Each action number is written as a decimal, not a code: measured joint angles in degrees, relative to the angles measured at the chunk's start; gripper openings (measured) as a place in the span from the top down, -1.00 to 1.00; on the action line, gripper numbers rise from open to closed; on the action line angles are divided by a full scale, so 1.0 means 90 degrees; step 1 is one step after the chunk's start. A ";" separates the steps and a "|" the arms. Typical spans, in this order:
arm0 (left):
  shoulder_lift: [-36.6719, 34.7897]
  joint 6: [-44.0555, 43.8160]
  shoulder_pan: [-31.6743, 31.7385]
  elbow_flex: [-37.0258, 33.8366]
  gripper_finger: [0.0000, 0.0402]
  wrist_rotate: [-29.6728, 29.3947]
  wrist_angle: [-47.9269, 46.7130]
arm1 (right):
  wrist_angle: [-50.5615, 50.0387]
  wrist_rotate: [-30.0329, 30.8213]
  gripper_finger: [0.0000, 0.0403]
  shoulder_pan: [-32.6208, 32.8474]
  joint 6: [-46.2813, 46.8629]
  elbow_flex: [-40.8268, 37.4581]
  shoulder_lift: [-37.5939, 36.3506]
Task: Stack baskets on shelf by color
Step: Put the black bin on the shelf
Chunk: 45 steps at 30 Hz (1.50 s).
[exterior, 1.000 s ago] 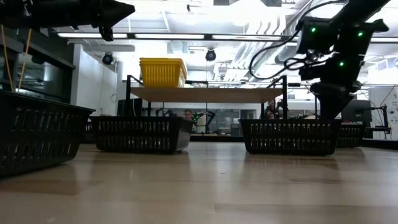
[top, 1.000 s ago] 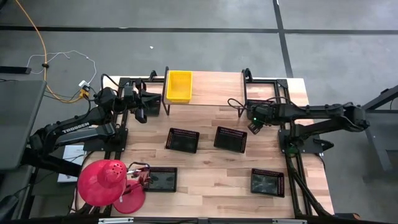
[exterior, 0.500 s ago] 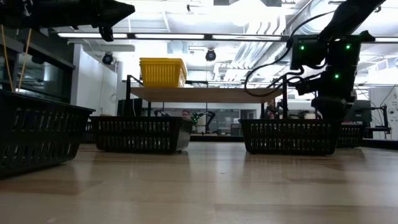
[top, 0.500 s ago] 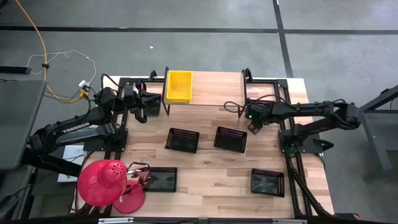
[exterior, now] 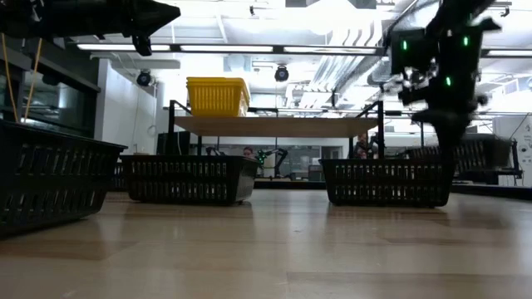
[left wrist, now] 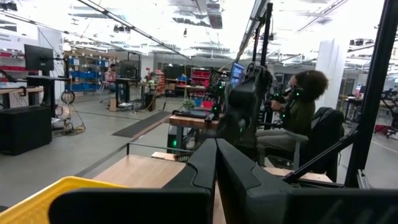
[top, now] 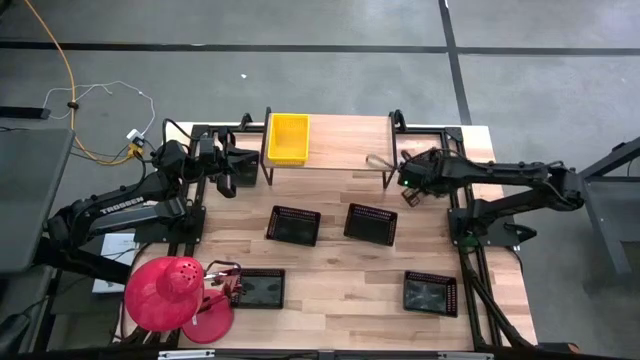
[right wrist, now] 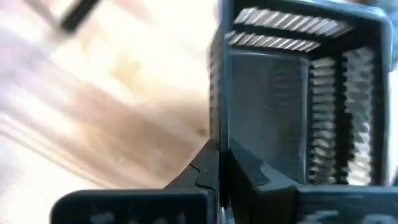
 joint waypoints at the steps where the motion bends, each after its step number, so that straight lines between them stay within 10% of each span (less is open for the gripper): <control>1: 0.0002 -0.0027 0.0001 0.0000 1.00 0.0000 0.0000 | -0.0187 0.0189 0.98 0.0042 0.0062 0.0240 -0.0081; 11: 0.0001 -0.0142 0.0001 0.0000 1.00 0.0000 -0.0013 | -0.0634 0.2103 0.99 0.0389 -0.0029 0.3193 -0.0403; 23: 0.0001 -0.0201 0.0000 0.0000 1.00 0.0000 -0.0020 | 0.3089 0.0335 1.00 0.0984 0.0002 0.3627 0.0240; 45: 0.0001 -0.0325 0.0001 0.0000 1.00 0.0002 -0.0024 | 0.0125 0.0882 1.00 0.0777 0.0415 0.6171 0.3246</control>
